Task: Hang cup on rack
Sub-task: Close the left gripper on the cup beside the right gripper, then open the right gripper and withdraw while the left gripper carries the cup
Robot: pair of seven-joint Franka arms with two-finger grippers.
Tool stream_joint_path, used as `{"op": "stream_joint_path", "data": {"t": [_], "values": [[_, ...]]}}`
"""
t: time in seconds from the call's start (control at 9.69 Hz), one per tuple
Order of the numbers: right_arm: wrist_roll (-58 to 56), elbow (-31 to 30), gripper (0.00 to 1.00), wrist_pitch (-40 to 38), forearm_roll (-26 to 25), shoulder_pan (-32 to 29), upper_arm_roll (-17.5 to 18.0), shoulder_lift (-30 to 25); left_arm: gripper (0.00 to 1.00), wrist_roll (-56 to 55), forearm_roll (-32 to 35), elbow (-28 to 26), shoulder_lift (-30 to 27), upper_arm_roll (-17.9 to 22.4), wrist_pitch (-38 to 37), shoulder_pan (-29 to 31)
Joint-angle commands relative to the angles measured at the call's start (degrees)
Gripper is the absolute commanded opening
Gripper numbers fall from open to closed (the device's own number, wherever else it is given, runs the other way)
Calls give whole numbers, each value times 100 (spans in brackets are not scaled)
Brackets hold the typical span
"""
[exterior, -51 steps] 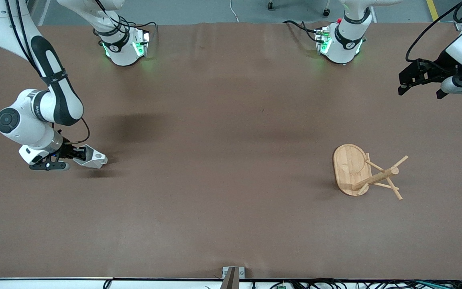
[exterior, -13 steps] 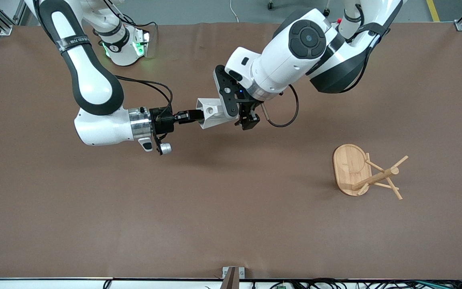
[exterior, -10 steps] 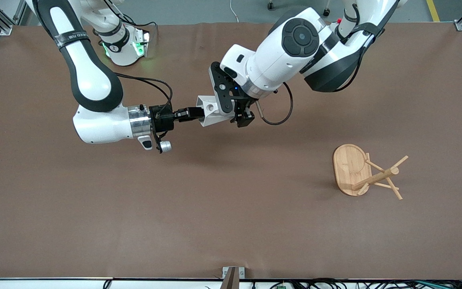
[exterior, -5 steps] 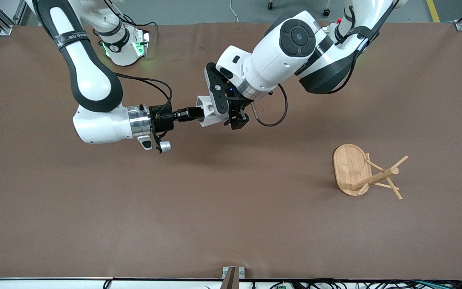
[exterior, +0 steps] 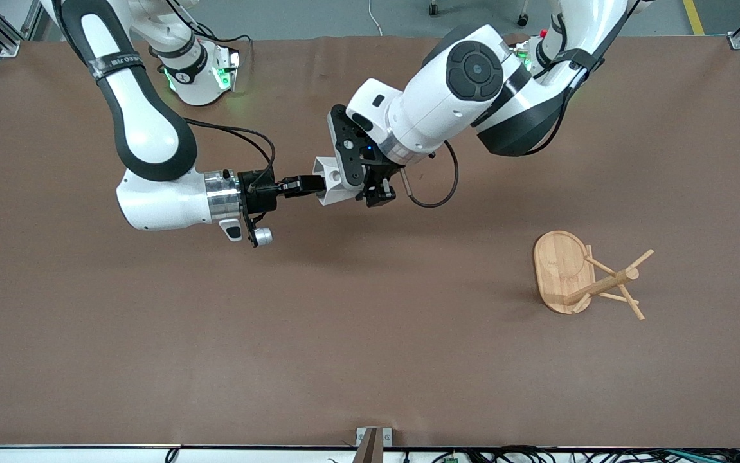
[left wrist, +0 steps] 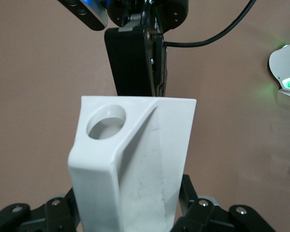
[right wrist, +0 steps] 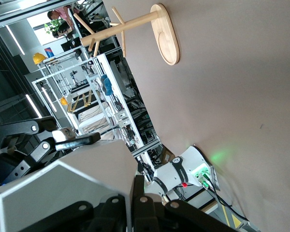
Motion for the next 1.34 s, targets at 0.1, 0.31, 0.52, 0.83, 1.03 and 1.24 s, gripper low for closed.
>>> {"op": "stream_joint_path", "data": {"t": [0.1, 0.31, 0.52, 0.83, 1.03, 1.24], "values": [[102, -47, 99, -85, 104, 4, 29, -200, 0, 46, 36, -81, 195, 25, 71, -33], [75, -56, 100, -85, -53, -66, 21, -173, 0, 117, 54, -81, 195, 25, 71, 2], [119, -65, 100, -111, -474, -259, -6, -165, 0, 230, 80, -81, 204, 25, 71, 20], [250, -30, 100, -304, -1150, -689, -58, -165, 0, 345, 89, -64, 248, 51, 71, 11], [985, -21, 100, -401, -2341, -1215, -198, -601, 0, 23, 89, -63, 222, 60, 71, -6], [1165, 207, 100, -392, -4455, -1324, -714, -1042, 0, -1300, 909, -64, 221, 69, 89, 11]]}}
